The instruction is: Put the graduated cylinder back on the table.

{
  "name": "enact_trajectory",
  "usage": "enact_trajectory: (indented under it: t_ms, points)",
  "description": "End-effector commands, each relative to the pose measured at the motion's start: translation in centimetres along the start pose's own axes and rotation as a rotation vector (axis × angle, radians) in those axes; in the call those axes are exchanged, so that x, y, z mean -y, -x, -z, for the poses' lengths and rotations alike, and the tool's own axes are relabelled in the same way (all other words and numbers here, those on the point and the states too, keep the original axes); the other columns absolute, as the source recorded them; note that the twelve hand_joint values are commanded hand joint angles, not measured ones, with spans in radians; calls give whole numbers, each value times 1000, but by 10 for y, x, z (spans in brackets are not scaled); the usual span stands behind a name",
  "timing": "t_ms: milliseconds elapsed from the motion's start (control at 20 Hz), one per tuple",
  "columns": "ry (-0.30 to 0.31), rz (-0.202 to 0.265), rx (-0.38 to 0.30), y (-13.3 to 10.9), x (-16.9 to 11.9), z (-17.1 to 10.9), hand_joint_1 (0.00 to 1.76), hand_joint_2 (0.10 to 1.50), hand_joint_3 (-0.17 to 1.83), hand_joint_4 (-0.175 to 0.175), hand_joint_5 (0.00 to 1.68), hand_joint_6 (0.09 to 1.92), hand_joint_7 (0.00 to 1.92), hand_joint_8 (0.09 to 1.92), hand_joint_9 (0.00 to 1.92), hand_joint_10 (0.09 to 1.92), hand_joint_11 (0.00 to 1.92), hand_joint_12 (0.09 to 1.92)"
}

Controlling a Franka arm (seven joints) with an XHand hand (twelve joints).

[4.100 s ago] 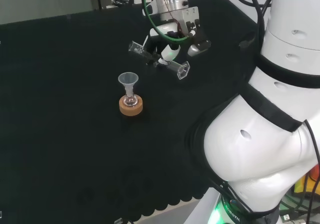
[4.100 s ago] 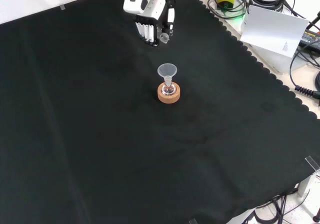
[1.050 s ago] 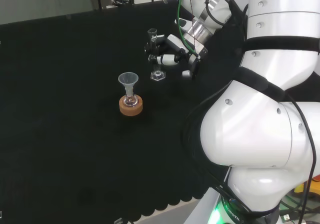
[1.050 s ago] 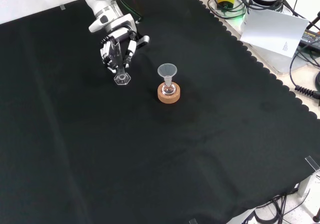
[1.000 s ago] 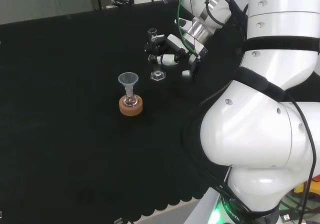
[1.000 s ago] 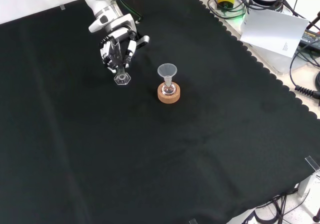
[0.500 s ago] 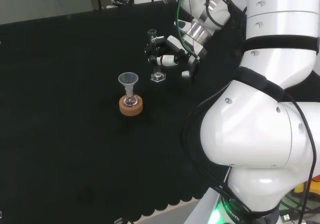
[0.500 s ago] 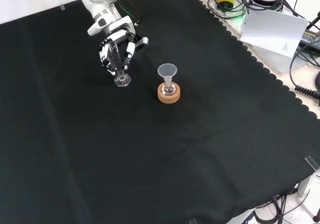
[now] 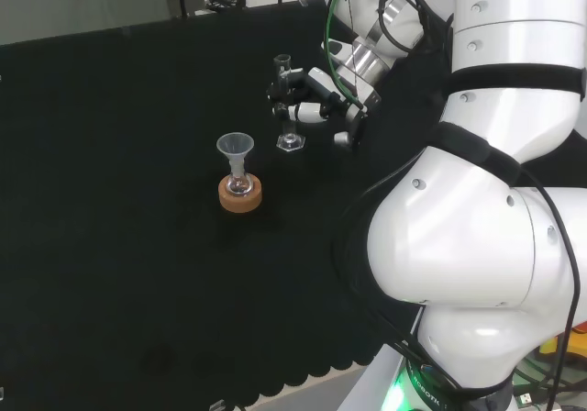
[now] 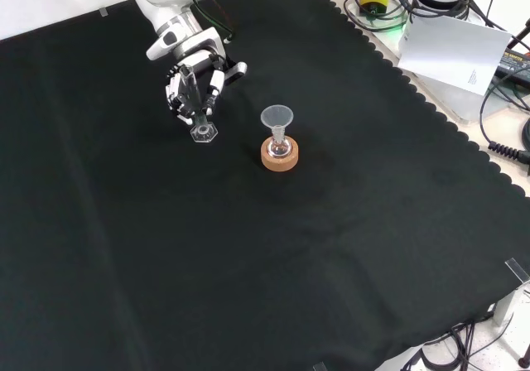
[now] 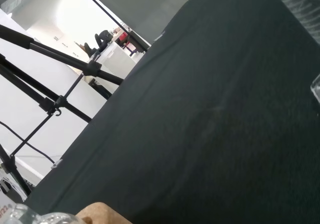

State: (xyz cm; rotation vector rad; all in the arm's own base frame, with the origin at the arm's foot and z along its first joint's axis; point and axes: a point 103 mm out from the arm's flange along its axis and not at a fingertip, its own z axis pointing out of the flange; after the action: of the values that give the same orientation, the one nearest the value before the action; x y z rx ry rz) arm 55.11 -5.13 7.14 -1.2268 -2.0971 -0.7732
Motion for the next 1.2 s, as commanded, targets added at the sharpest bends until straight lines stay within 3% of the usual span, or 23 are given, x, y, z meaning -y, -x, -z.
enact_trajectory:
  t_ms: [50, 350, 900, 1050, 1200]
  points:
    - [3, 4, 7, -2, 2, 6, 1146, 1215, -4, -174, 799, 1266, 825, 925, 1142, 431, 1006, 905]
    - [-19, -11, -7, -1, 3, 7, 1135, 1190, -11, -175, 844, 1206, 846, 761, 1123, 442, 1036, 914]
    - [-2, 10, -36, -2, 3, 4, 1132, 1186, -6, -175, 844, 1201, 830, 722, 1117, 410, 1046, 923]
    - [-6, 15, -20, -1, 4, 6, 1209, 1177, -118, -116, 792, 925, 804, 670, 1127, 331, 1028, 934]
    - [-18, 13, -4, 0, 4, 9, 1209, 1171, -169, -101, 790, 829, 791, 643, 1143, 287, 1007, 950]
